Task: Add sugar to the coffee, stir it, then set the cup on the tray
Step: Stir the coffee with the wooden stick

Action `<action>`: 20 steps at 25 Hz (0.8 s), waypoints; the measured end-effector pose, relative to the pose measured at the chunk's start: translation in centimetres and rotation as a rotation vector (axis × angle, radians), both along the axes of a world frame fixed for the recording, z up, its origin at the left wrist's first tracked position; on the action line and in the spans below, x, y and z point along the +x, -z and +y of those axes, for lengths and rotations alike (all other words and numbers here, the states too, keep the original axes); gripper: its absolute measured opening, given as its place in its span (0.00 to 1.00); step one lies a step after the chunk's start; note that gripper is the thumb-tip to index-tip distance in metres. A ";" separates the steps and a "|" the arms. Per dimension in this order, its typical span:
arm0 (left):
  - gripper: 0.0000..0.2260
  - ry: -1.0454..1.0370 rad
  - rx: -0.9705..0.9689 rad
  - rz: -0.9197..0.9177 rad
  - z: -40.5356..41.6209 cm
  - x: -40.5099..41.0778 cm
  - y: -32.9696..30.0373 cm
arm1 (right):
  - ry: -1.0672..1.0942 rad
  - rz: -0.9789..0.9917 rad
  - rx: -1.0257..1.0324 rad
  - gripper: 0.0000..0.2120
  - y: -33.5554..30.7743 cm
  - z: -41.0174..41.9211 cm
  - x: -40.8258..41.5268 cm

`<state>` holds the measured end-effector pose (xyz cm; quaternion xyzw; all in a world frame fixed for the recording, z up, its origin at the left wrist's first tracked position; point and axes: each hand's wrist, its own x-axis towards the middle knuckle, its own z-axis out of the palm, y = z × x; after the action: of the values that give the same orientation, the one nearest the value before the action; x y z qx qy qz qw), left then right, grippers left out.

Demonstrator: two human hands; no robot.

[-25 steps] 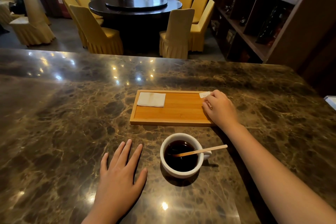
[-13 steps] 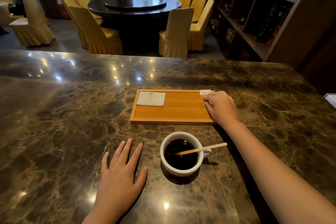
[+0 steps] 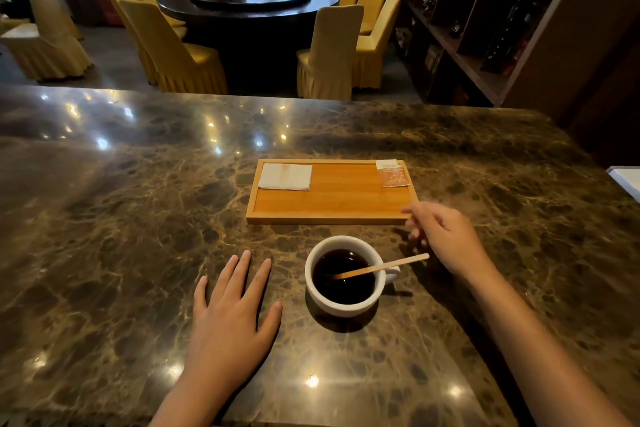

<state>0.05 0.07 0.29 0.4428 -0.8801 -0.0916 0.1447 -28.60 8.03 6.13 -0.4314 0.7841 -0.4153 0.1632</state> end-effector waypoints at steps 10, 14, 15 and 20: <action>0.28 0.011 -0.019 -0.013 0.1 0.0 -0.1 | 0.126 -0.364 -0.242 0.03 -0.2 4.3 7.0; 0.28 0.017 -0.023 -0.021 0.1 0.0 -0.2 | 0.108 -0.329 -0.317 0.04 -0.5 3.7 7.6; 0.28 0.016 -0.026 -0.021 0.1 0.0 -0.2 | 0.072 -0.304 -0.315 0.05 -0.8 3.5 7.7; 0.28 0.016 -0.022 -0.023 0.1 0.1 -0.2 | -0.035 -0.166 -0.241 0.09 -2.4 3.2 7.8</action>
<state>0.10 0.16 0.53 0.4352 -0.8862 -0.0779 0.1385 -20.78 11.22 8.49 -0.4258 0.7045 -0.5379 0.1817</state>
